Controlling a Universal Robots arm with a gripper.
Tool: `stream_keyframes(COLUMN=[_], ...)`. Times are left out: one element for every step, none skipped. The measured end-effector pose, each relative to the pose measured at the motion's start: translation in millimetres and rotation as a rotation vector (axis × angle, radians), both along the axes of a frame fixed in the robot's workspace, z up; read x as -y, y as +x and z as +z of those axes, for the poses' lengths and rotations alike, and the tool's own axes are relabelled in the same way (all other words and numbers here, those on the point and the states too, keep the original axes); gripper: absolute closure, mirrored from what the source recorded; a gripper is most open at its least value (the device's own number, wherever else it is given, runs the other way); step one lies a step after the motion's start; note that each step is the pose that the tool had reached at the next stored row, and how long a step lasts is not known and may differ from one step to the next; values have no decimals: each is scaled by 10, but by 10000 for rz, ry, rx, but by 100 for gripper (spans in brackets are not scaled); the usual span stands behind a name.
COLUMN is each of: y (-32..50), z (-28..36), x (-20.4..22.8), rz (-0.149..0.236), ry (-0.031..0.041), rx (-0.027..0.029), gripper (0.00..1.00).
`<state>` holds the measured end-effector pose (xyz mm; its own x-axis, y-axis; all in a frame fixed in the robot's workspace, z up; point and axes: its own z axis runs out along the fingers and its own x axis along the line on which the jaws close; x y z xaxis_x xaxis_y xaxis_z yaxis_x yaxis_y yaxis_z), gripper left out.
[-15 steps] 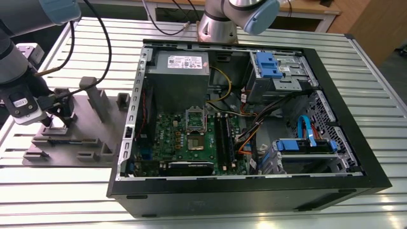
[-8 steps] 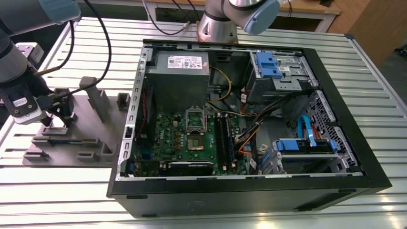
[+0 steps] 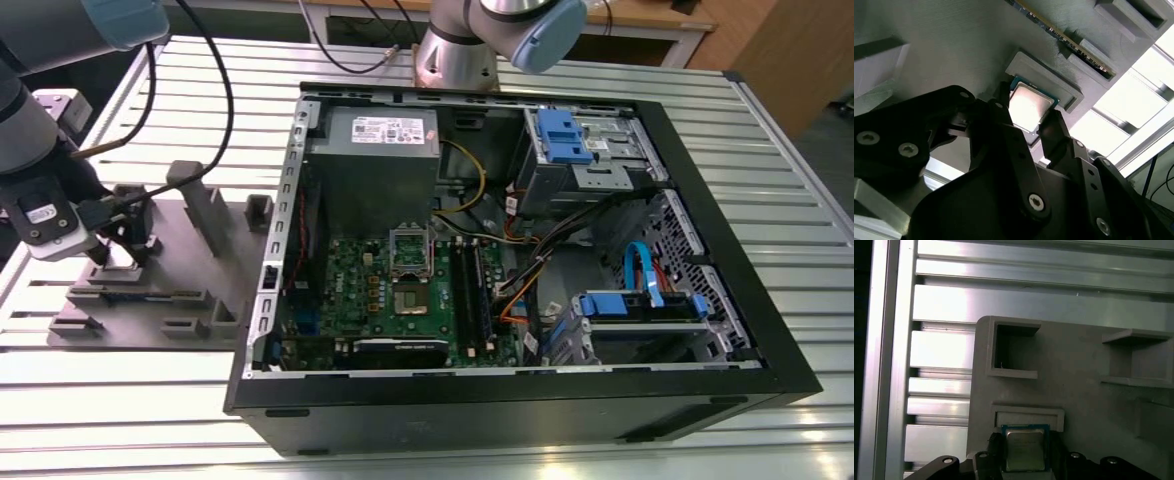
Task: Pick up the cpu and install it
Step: 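Pick up the cpu and move it towards the insertion slot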
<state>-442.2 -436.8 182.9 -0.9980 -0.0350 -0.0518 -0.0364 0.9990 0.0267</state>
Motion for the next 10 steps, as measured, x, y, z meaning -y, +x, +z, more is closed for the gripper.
stream_keyframes(y=[0, 0, 0, 0, 0, 0, 0, 0, 0, 0], z=[1, 1, 1, 1, 1, 1, 1, 1, 1, 2], x=[0, 0, 0, 0, 0, 0, 0, 0, 0, 0], rz=[0, 1, 0, 1, 1, 1, 0, 1, 0, -2], ry=[-1, -1, -1, 0, 0, 0, 0, 0, 0, 0], rx=[-2, -1, -1, 0, -1, 0, 0, 0, 0, 0], gripper=[47, 53, 53, 53, 53, 53, 53, 53, 53, 53])
